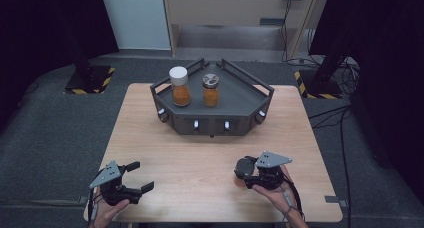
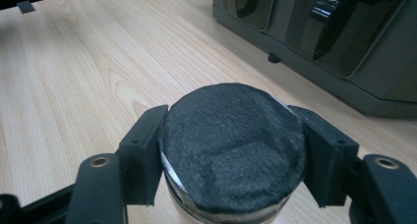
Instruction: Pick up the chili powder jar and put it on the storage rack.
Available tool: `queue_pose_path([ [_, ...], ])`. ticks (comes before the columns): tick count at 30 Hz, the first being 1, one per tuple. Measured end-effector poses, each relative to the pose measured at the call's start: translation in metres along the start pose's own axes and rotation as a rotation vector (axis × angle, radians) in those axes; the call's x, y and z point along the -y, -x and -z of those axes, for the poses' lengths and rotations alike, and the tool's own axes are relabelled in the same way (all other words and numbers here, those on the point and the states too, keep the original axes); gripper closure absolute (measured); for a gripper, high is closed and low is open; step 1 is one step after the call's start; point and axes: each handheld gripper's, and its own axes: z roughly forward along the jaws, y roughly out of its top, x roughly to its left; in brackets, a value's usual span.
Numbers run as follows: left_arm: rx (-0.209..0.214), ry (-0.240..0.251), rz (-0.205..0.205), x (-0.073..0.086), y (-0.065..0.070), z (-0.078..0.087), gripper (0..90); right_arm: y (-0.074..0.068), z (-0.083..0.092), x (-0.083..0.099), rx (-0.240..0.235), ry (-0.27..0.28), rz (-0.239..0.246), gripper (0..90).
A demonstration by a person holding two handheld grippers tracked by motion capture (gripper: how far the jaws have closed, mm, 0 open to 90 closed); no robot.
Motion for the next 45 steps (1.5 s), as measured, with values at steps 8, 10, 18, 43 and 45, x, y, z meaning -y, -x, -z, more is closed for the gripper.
queue_pose_path([
  [8,0.000,-0.002,-0.001,0.000,0.000,0.000,1.7,0.003,0.003,-0.007,-0.007,0.000,-0.013,34.8],
  [10,0.000,-0.002,0.001,0.000,0.000,0.000,1.7,0.002,0.004,-0.010,-0.006,0.003,-0.009,34.8],
  [18,0.001,-0.003,0.000,0.000,0.000,-0.001,1.7,0.004,0.008,-0.035,-0.021,0.012,0.004,34.8],
  [43,0.001,-0.004,0.002,0.000,-0.001,-0.001,1.8,0.010,0.010,-0.117,-0.012,-0.001,0.012,34.8],
  [45,0.001,-0.004,0.003,0.000,-0.001,-0.001,1.8,0.012,0.011,-0.125,-0.002,-0.003,0.009,34.8],
])
